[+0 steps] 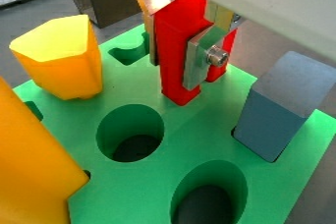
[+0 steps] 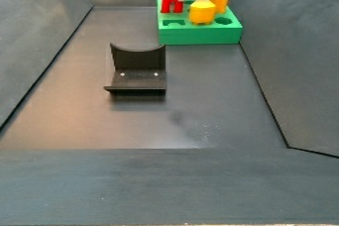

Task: Pick up the double-square object. Move up. Place the double-square object on the fixture. Regrasp the double-square object. Move to above the board. Insert the double-square object.
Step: Insert the double-square object.

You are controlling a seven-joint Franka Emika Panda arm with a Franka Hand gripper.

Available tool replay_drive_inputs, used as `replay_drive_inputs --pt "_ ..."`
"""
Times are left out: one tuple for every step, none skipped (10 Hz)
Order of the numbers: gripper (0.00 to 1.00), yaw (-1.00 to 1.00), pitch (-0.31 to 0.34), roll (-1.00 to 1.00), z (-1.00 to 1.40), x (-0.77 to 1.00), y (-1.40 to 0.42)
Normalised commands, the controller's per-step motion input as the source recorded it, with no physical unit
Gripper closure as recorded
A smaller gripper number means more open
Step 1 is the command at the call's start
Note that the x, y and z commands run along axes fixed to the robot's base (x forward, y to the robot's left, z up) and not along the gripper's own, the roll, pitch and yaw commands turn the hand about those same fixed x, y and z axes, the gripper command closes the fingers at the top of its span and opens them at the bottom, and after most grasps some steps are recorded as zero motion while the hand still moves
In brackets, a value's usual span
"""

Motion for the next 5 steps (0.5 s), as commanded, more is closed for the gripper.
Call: replay_drive_inputs --pt "1.00 0.18 0.350 0.03 -0.51 0.61 0.01" --pt "1.00 0.05 0.400 0.03 -0.42 0.55 0.13" --pt "1.00 0.00 0.451 0.04 -0.27 0.49 0.27" --pt "1.00 -0.04 0.414 0.00 -0.45 0.66 0.19" --pt "1.00 -0.15 0.177 0.00 -0.53 0.42 0.02"
